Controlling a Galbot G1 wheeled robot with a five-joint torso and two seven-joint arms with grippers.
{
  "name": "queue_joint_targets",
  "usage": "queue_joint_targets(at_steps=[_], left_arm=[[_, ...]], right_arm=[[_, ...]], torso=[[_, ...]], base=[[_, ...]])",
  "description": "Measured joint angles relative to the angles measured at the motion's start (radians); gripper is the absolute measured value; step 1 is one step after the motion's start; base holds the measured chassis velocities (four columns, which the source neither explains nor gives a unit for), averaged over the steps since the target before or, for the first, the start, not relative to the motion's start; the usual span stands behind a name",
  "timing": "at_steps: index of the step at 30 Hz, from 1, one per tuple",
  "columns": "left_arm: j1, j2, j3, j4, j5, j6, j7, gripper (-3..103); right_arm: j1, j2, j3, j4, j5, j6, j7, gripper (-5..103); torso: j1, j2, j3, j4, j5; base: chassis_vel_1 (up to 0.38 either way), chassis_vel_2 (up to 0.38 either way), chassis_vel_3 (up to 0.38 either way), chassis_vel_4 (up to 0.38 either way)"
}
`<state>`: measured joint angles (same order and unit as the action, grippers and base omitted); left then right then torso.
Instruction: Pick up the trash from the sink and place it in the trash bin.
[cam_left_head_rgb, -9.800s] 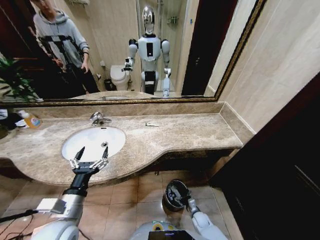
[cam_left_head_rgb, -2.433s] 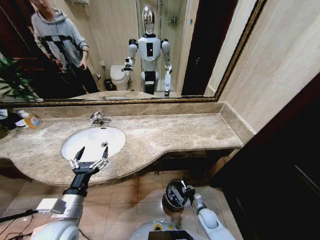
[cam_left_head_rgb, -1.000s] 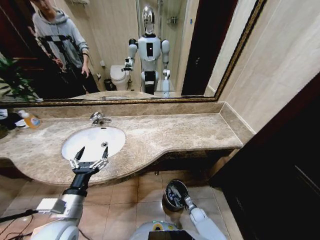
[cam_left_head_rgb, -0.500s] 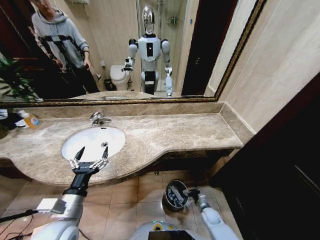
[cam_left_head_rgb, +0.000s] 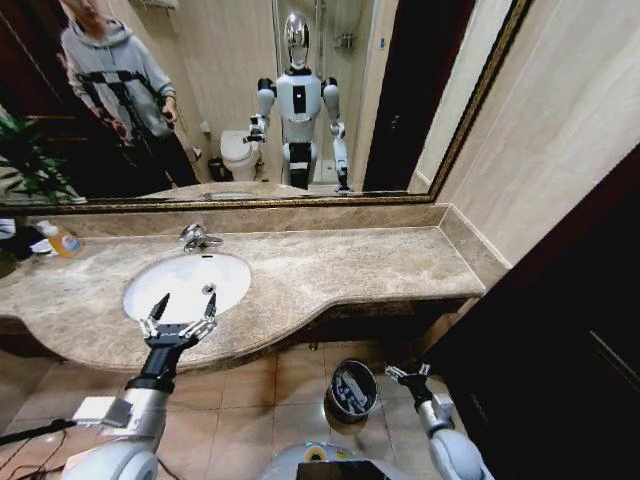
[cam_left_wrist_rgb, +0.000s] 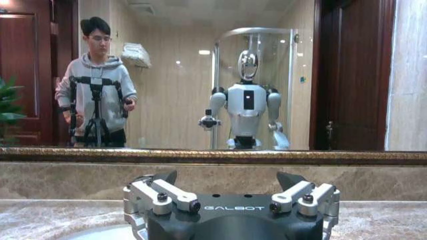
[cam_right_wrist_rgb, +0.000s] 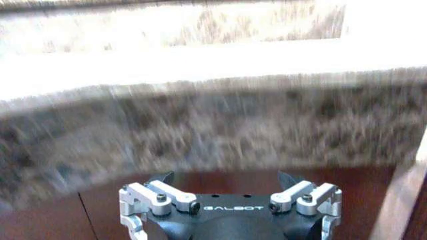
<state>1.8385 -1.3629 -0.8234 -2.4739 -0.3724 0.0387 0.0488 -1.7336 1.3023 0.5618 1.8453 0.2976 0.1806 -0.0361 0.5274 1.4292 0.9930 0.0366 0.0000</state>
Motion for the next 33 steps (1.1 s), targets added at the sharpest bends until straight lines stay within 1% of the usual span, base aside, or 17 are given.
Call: queue_joint_targets(at_steps=[1, 4, 9, 17, 22, 26, 28, 30, 32, 33], left_arm=[[0.0, 0.0, 0.0, 0.0, 0.0, 0.0, 0.0, 100], [0.0, 0.0, 0.0, 0.0, 0.0, 0.0, 0.0, 100], [0.0, 0.0, 0.0, 0.0, 0.0, 0.0, 0.0, 100], [0.0, 0.0, 0.0, 0.0, 0.0, 0.0, 0.0, 100], [0.0, 0.0, 0.0, 0.0, 0.0, 0.0, 0.0, 100], [0.0, 0.0, 0.0, 0.0, 0.0, 0.0, 0.0, 100], [0.0, 0.0, 0.0, 0.0, 0.0, 0.0, 0.0, 100], [0.0, 0.0, 0.0, 0.0, 0.0, 0.0, 0.0, 100], [0.0, 0.0, 0.0, 0.0, 0.0, 0.0, 0.0, 100], [0.0, 0.0, 0.0, 0.0, 0.0, 0.0, 0.0, 100]], right_arm=[[0.0, 0.0, 0.0, 0.0, 0.0, 0.0, 0.0, 100], [-0.062, 0.006, 0.011, 0.128, 0.0, 0.001, 0.011, 100], [-0.087, 0.014, 0.028, 0.217, 0.002, -0.003, 0.026, 100], [-0.091, 0.045, 0.066, 0.312, -0.012, 0.001, 0.036, 100], [-0.092, 0.039, 0.089, 0.372, -0.001, -0.004, 0.037, 100], [-0.069, 0.029, 0.107, 0.422, 0.001, -0.04, 0.033, 100], [-0.038, 0.011, 0.123, 0.469, 0.01, -0.094, 0.025, 100], [-0.029, 0.005, 0.127, 0.479, 0.013, -0.109, 0.021, 100], [0.008, -0.016, 0.138, 0.514, 0.024, -0.17, 0.004, 100], [0.008, -0.016, 0.138, 0.514, 0.024, -0.17, 0.004, 100]], torso=[[0.0, 0.0, 0.0, 0.0, 0.0], [0.0, 0.0, 0.0, 0.0002, -0.0002], [0.0, 0.0, 0.0, 0.0002, -0.0001], [0.0, 0.0, 0.0, 0.0002, 0.0], [0.0, 0.0, 0.0, 0.0001, 0.0], [0.0, 0.0, 0.0, 0.0002, 0.0], [0.0, 0.0, 0.0, 0.0001, 0.0001], [0.0, 0.0, 0.0, 0.0002, 0.0], [0.0, 0.0, 0.0, 0.0002, 0.0], [0.0, 0.0, 0.0, 0.0002, 0.0]], base=[[0.0, 0.0, 0.0, 0.0], [0.0, 0.0, 0.0, 0.0], [0.0, 0.0, 0.0, 0.0], [0.0, 0.0, 0.0, 0.0], [0.0, 0.0, 0.0, 0.0], [0.0, 0.0, 0.0, 0.0], [0.0, 0.0, 0.0, 0.0], [0.0, 0.0, 0.0, 0.0], [0.0, 0.0, 0.0, 0.0], [0.0, 0.0, 0.0, 0.0]])
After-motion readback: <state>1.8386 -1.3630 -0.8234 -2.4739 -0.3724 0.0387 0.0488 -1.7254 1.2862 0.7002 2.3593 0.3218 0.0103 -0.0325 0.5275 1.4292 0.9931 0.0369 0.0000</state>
